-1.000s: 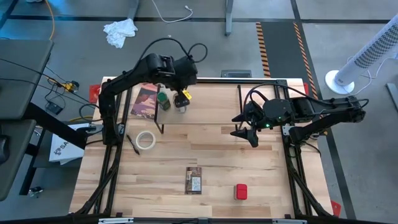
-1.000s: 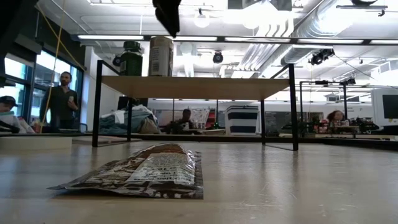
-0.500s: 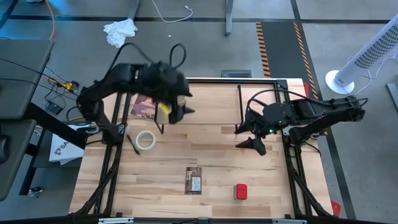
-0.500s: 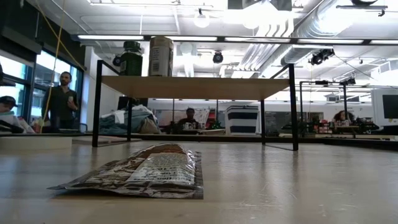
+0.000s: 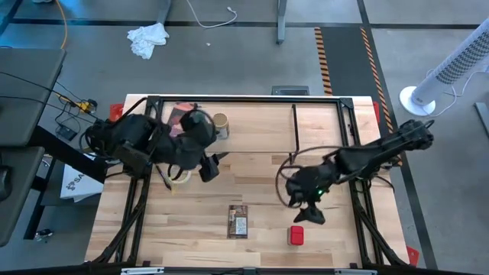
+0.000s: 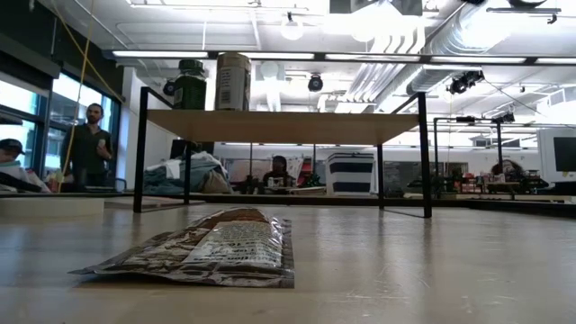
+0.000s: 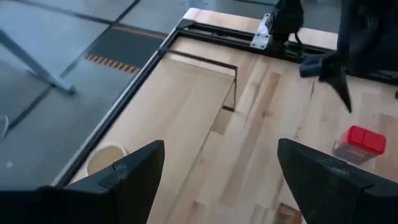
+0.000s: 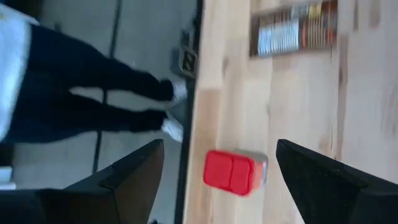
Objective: Shelf spices
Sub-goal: Put the red seasoning can on the shelf
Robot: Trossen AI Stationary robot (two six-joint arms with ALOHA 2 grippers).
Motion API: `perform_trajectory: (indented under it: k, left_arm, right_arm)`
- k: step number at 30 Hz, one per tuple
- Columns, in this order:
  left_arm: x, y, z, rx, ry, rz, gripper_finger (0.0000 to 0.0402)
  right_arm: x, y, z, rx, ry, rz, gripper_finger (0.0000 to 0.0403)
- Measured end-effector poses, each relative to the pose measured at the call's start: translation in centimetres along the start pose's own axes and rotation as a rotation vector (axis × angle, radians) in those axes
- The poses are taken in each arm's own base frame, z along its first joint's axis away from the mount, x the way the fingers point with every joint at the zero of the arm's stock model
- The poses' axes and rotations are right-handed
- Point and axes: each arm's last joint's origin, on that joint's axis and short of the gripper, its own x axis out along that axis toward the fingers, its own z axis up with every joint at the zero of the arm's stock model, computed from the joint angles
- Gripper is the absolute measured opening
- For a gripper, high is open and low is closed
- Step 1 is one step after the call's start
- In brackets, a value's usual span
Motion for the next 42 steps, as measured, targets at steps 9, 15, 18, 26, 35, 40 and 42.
perform_trajectory:
  k: [9, 15, 18, 26, 35, 40, 42]
  left_arm:
    - [1.6, -2.8, -4.1, -0.067, 0.114, 0.064, 0.0310]
    - [4.7, -3.6, -8.1, -0.012, 0.250, 0.118, 0.0310]
    - [5.7, -3.5, -9.9, -0.027, 0.290, 0.116, 0.0310]
    - [6.8, -2.7, -12.9, -0.064, 0.320, 0.049, 0.0310]
    - [5.1, -0.9, -12.3, 0.044, 0.258, -0.018, 0.0310]
    - [4.7, 0.1, -11.9, 0.085, 0.238, -0.021, 0.0310]
    - [4.9, 0.4, -11.7, 0.073, 0.233, -0.009, 0.0310]
  right_arm:
    - [2.5, -0.4, -1.7, 0.076, 0.217, -0.084, 0.0306]
    - [2.5, 0.7, -3.4, 0.290, 0.305, -0.134, 0.0306]
    - [2.8, 1.4, -3.7, 0.449, 0.280, -0.179, 0.0306]
    - [6.6, 2.6, -3.9, 0.807, 0.178, -0.233, 0.0306]
    - [11.1, 3.8, -3.6, 1.004, 0.134, -0.151, 0.0303]
    - [11.6, 4.1, -4.1, 1.008, 0.149, -0.170, 0.0256]
    - [11.6, 4.3, -4.2, 1.003, 0.140, -0.169, 0.0220]
